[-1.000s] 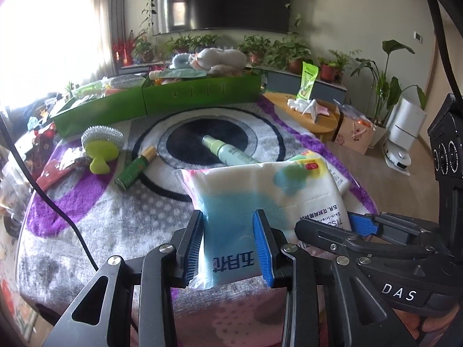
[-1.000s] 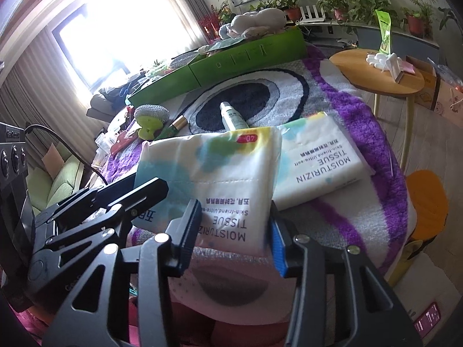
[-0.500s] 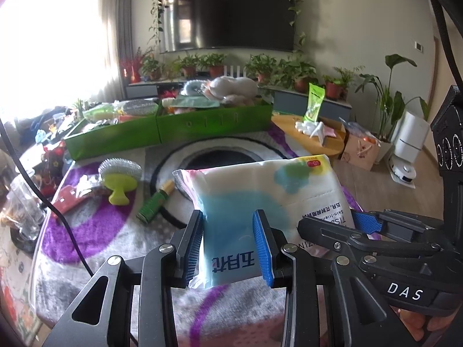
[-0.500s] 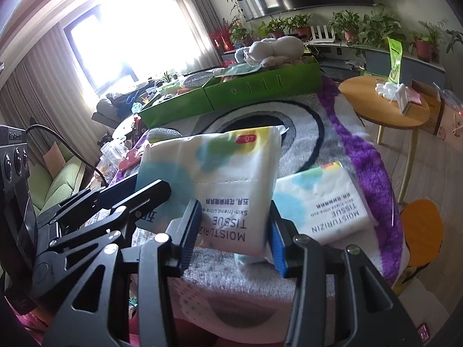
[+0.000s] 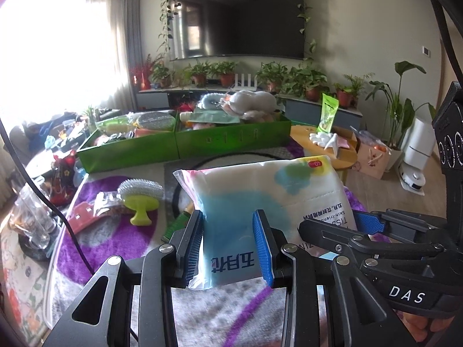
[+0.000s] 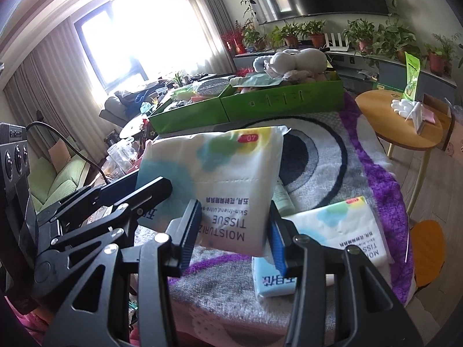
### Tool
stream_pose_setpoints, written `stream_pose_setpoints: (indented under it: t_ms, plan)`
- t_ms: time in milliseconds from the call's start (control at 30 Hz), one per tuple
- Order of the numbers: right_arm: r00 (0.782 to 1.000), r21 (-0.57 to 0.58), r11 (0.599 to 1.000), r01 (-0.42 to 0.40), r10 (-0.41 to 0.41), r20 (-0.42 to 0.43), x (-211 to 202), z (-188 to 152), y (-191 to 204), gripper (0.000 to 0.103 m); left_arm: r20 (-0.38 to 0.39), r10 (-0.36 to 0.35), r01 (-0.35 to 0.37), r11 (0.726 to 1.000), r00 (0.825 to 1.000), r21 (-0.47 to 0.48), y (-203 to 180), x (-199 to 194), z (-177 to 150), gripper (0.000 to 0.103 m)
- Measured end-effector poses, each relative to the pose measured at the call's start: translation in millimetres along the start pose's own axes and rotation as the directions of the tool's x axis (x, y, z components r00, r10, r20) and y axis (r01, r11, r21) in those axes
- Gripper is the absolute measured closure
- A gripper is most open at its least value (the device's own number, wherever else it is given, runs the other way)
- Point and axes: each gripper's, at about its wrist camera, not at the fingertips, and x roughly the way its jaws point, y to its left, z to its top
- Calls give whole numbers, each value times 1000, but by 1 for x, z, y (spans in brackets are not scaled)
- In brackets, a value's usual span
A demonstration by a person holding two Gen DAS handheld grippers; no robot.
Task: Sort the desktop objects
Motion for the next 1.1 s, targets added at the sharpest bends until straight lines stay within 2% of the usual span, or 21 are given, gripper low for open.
stream_pose_setpoints:
  t_ms: [667,1100]
  plan:
    - [1000,-23,1000,-14,14,19,23,37,30,58,36,5,-4,999,999,-40,45,11,31,69]
    - [999,-29,999,-36,36,3,43,59,43,57,47,23,-21,998,999,-54,68,18,47,69]
